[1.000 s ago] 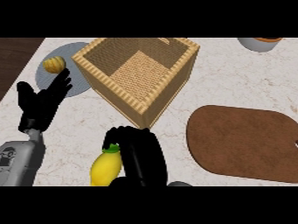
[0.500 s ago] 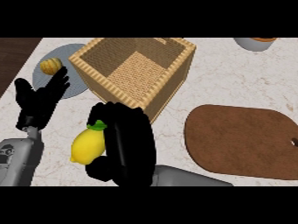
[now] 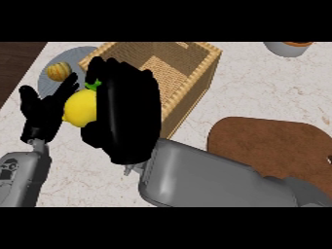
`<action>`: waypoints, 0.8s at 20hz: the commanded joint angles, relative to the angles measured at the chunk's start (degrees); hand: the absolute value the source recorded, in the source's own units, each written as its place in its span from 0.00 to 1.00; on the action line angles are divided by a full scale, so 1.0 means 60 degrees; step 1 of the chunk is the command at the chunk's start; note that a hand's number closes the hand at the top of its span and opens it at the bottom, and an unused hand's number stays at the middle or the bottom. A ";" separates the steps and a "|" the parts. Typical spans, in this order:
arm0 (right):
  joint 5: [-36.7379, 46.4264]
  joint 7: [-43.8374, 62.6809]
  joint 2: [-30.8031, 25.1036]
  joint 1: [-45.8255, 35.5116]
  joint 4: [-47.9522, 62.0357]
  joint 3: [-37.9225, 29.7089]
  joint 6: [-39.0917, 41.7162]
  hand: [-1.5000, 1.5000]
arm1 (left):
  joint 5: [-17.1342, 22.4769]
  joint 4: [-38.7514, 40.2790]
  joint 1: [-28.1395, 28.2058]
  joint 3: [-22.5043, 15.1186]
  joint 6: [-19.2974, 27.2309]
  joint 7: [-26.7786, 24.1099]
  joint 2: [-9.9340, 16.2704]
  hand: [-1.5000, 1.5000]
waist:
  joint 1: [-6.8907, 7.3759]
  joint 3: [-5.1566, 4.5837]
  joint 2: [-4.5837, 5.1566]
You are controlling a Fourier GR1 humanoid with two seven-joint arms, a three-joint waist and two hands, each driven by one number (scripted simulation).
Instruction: Pick the lemon from the cutting board and place it in the basket
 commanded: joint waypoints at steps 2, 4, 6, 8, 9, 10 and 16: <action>0.0129 0.2285 0.0090 -0.1785 0.1351 -0.0774 0.0351 1.00 | 0.0083 0.0099 -0.0056 0.0120 -0.0090 -0.0022 0.0109 0.50 | 0.0007 -0.0006 0.0048; 0.0215 0.2582 0.0089 -0.2247 0.1838 -0.0789 0.0324 1.00 | 0.0024 0.0225 -0.0042 0.0068 -0.0058 -0.0136 0.0024 0.50 | -0.0055 -0.0002 0.0094; 0.0202 0.2763 0.0089 -0.2627 0.2387 -0.1019 0.0181 1.00 | -0.0020 0.0164 -0.0163 0.0127 -0.0006 -0.0166 0.0113 0.50 | -0.0106 0.0016 0.0124; 0.0034 0.3097 0.0089 -0.2834 0.2627 -0.0826 0.0221 1.00 | -0.0065 0.0155 -0.0285 0.0077 0.0188 -0.0004 -0.0056 0.50 | -0.0179 0.0028 0.0108; -0.0073 0.2939 0.0089 -0.2988 0.3081 -0.0960 0.0056 1.00 | -0.0018 0.0183 -0.0085 0.0085 0.0031 -0.0232 -0.0011 0.50 | 0.0068 0.0011 0.0184; -0.0168 0.2754 0.0088 -0.2931 0.3398 -0.0954 -0.0054 1.00 | -0.0067 0.0011 0.0084 -0.0042 0.0115 -0.0153 -0.0160 0.50 | -0.0092 0.0036 0.0178; -0.0664 0.2948 0.0088 -0.3398 0.3942 -0.0332 -0.0332 1.00 | -0.0162 0.0302 -0.0361 0.0158 0.0333 -0.0080 -0.0046 0.50 | -0.0320 0.0045 0.0187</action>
